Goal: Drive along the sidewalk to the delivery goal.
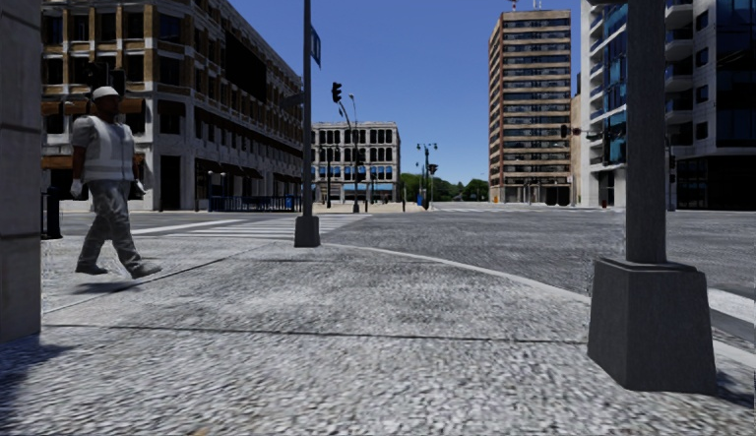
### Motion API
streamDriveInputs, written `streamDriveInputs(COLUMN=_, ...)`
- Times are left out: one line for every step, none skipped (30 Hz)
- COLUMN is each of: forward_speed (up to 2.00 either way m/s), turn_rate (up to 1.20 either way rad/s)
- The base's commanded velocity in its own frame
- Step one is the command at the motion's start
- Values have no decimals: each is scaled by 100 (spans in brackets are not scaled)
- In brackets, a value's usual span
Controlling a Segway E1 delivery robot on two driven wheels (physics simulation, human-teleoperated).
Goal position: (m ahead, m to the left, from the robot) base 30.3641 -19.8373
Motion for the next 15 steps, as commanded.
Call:
streamDriveInputs(forward_speed=200, turn_rate=4)
streamDriveInputs(forward_speed=200, turn_rate=0)
streamDriveInputs(forward_speed=200, turn_rate=0)
streamDriveInputs(forward_speed=200, turn_rate=0)
streamDriveInputs(forward_speed=200, turn_rate=0)
streamDriveInputs(forward_speed=200, turn_rate=0)
streamDriveInputs(forward_speed=200, turn_rate=0)
streamDriveInputs(forward_speed=200, turn_rate=0)
streamDriveInputs(forward_speed=200, turn_rate=0)
streamDriveInputs(forward_speed=200, turn_rate=0)
streamDriveInputs(forward_speed=200, turn_rate=0)
streamDriveInputs(forward_speed=200, turn_rate=0)
streamDriveInputs(forward_speed=200, turn_rate=0)
streamDriveInputs(forward_speed=200, turn_rate=0)
streamDriveInputs(forward_speed=200, turn_rate=0)
